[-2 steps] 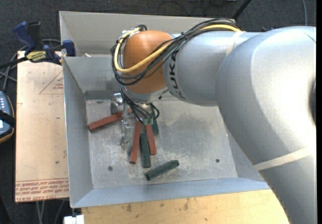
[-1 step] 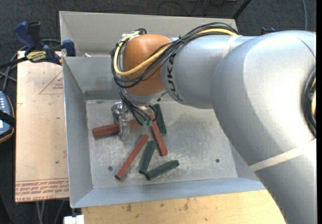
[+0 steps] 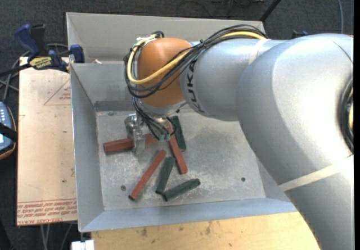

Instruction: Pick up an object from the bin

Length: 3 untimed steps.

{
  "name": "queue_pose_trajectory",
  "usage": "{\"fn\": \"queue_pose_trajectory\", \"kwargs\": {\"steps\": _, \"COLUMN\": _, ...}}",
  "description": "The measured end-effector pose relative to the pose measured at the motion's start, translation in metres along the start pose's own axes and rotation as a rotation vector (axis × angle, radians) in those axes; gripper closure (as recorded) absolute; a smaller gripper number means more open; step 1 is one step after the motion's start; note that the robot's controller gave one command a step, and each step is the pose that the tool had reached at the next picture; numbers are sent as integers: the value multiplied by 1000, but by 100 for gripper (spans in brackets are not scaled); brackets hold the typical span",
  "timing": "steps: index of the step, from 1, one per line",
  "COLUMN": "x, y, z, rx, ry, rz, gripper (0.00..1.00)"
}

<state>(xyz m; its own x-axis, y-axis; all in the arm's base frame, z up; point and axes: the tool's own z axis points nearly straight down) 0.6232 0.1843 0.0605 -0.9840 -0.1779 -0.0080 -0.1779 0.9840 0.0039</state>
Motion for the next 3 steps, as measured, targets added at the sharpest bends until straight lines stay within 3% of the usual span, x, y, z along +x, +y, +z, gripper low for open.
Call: {"fn": "queue_pose_trajectory", "kwargs": {"steps": 3, "x": 1, "y": 0, "z": -33, "rx": 2, "ry": 2, "rz": 1, "gripper": 100}}
